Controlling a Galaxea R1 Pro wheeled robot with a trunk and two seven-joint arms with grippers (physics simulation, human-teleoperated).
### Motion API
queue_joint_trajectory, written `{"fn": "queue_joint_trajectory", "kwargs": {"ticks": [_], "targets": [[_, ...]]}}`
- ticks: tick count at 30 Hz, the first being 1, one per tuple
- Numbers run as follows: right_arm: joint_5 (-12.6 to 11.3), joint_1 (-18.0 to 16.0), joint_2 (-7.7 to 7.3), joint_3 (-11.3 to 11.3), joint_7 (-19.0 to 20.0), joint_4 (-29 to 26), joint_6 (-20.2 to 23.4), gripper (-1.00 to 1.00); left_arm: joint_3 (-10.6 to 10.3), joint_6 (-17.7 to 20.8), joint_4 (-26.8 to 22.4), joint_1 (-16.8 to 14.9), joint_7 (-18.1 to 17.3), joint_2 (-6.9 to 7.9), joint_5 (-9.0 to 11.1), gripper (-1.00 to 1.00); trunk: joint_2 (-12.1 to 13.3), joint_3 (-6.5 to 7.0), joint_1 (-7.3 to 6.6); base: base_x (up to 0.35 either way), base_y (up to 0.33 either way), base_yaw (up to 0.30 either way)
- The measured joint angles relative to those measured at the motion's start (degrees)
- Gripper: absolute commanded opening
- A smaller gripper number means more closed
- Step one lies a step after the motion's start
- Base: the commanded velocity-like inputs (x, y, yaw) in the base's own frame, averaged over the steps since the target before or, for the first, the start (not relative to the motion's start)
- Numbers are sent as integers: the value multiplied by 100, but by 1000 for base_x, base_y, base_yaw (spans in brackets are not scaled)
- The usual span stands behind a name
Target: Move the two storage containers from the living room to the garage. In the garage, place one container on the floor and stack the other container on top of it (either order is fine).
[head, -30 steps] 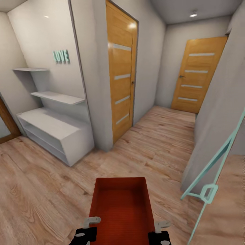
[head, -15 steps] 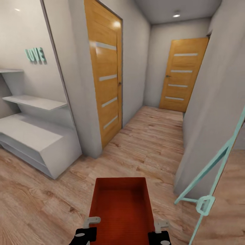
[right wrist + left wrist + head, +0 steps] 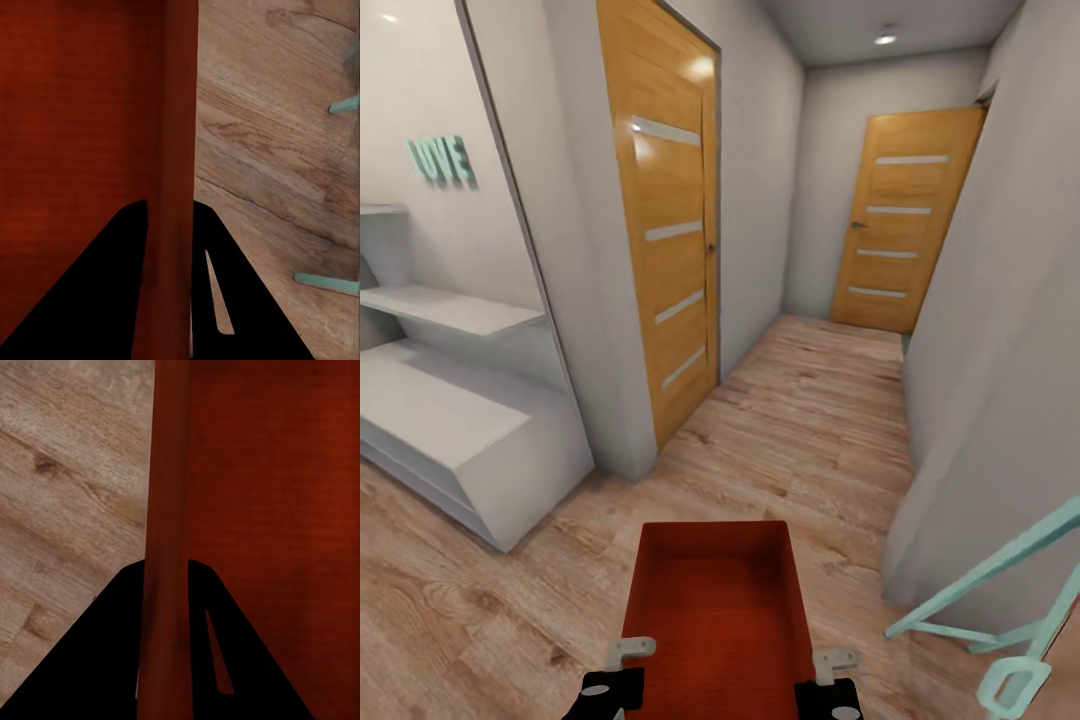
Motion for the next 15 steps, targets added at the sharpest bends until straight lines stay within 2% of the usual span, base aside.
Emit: {"fn": "queue_joint_trajectory", "kwargs": {"ticks": [7, 15], "targets": [[2, 0, 0, -3, 3, 3, -2, -100, -1, 0, 1, 0, 0, -1, -1, -100, 0, 0, 0, 322, 0, -30], [8, 1, -1, -6, 2, -3, 6, -100, 1, -1, 4, -1, 1, -1, 3, -100, 0, 0, 0, 322, 0, -218]]}}
